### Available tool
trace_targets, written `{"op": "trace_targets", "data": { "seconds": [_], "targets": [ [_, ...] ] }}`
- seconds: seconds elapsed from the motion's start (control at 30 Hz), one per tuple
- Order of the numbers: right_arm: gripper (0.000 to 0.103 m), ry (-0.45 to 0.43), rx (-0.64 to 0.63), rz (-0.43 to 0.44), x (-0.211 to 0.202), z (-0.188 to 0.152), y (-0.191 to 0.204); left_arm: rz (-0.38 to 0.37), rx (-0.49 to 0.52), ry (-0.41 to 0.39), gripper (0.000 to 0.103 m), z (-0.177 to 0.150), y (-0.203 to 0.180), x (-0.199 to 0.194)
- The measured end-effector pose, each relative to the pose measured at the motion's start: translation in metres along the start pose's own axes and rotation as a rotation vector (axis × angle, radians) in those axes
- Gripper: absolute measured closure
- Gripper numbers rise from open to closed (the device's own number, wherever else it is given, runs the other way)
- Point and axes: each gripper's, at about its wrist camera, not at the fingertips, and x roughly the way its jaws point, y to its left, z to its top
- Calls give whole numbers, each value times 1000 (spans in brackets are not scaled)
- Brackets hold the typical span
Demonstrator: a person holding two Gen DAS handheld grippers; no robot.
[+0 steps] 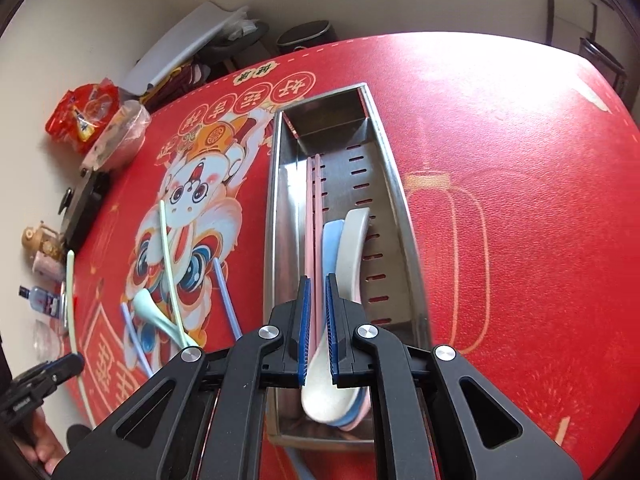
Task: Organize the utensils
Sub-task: 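Carry the pink chopstick into the tray with the right tool and release it, then lower the green chopstick into the tray and open the left tool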
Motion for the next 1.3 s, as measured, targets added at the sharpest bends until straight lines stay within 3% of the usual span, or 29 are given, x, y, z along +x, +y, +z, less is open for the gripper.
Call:
{"op": "trace_targets", "data": {
  "seconds": [0.07, 0.13, 0.2, 0.43, 0.57, 1.3],
  "targets": [
    [94, -20, -6, -23, -9, -4, -4, 0, -2, -3, 97, 3, -2, -1],
    [85, -34, 2, -30, -18, -9, -10, -2, -3, -5, 97, 7, -5, -1],
    [50, -54, 14, -37, -26, -14, -17, -4, 1, -4, 97, 10, -9, 0],
    [37, -68, 26, -54, -42, -28, -37, -36, 47, 11, 97, 24, -47, 17],
    [17, -71, 47, -38, -49, -31, -50, -55, 65, 20, 97, 30, -75, 35],
    [16, -62, 43, -43, -74, -26, -104, -140, -51, 52, 97, 78, -182, 161]
  ]
}}
